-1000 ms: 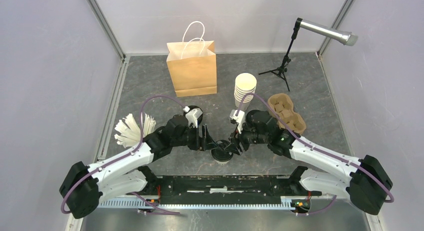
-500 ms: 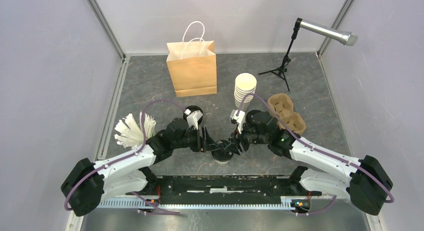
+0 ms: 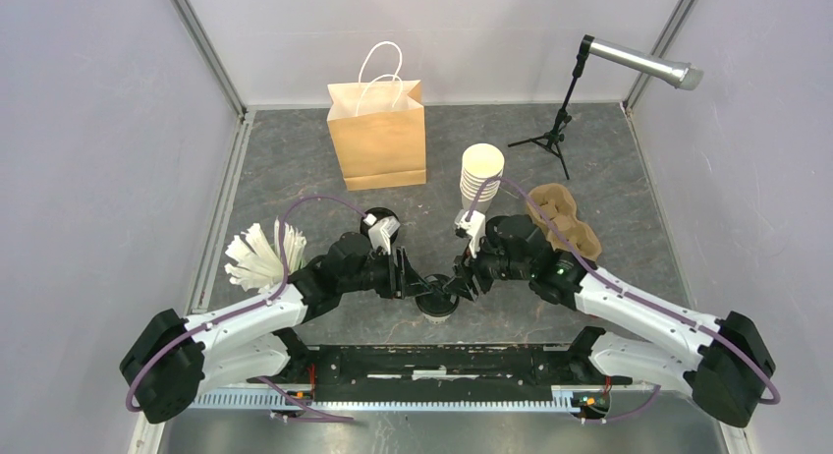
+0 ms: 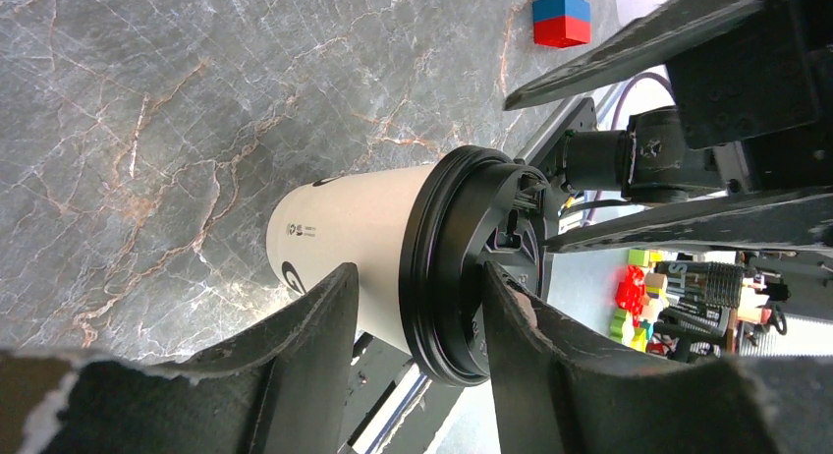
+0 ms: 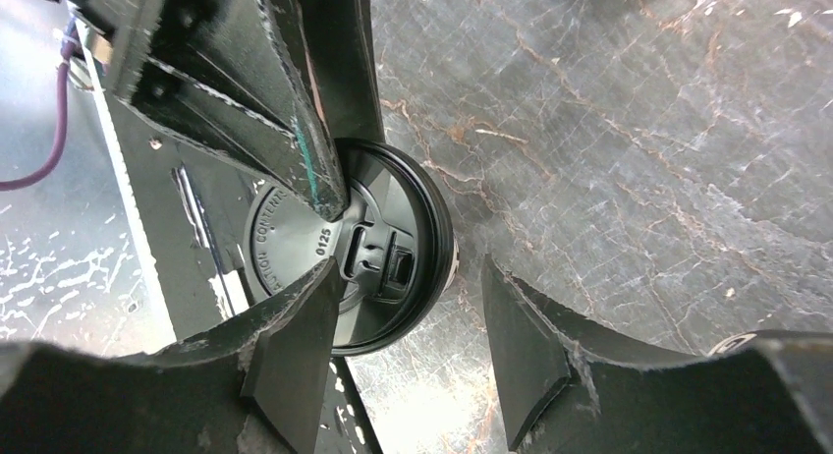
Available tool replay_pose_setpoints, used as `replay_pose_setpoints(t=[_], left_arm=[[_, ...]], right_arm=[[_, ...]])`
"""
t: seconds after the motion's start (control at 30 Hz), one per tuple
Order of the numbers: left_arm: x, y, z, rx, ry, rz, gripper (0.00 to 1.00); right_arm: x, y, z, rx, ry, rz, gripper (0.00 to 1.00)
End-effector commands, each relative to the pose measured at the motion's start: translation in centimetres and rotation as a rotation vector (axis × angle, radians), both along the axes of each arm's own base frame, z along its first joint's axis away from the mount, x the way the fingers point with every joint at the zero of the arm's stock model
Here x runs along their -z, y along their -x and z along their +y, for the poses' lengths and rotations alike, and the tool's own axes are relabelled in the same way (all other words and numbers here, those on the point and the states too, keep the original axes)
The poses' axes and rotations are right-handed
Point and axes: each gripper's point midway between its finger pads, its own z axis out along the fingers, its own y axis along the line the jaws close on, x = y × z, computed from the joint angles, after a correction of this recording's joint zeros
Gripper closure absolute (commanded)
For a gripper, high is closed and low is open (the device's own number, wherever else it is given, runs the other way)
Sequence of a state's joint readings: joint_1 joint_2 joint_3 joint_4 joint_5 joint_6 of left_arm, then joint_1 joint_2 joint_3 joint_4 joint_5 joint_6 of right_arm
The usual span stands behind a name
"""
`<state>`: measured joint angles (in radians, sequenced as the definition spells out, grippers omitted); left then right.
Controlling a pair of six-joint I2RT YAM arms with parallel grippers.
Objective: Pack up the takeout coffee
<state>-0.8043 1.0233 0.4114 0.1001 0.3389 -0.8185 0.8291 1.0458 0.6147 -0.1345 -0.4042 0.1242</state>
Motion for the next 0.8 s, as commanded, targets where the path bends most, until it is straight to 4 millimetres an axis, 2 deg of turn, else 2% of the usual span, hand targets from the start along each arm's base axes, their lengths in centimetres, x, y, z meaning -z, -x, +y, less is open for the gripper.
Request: replay_pose_setpoints(t=[0.0, 0.13, 0.27, 0.47, 0.6, 0.77], left_arm=[[3.8, 0.2, 2.1, -0.043, -0.158, 0.041, 0.45], [3.8, 0.2, 2.1, -0.039, -0.16, 0.036, 0.46], [3.9, 0.2, 2.0, -0.038, -0.16, 0.037, 0.46], [4.4, 0.3, 2.1, -0.036, -0.176, 0.04, 0.48], [5.4, 0.5, 2.5, -0.035, -0.199, 0.048, 0.49], [6.0, 0.6, 2.6, -0.031, -0.22, 0.058, 0.49]], right_arm=[[-4.4, -0.6, 0.3, 0.025, -0.079, -0.066, 0.41], [-5.5, 0.6, 0.9, -0.032, -0.144, -0.054, 0.48], [-5.3, 1.8, 1.6, -0.096, -0.192, -0.014, 0.58], [-4.3, 1.1, 2.1, -0.082, -0.199, -0.017, 0.66], [-2.7, 0.8, 2.4, -0.07, -0.185, 0.01, 0.68], [0.4, 0.0, 1.5, 0.005, -0.127, 0.032, 0.69]])
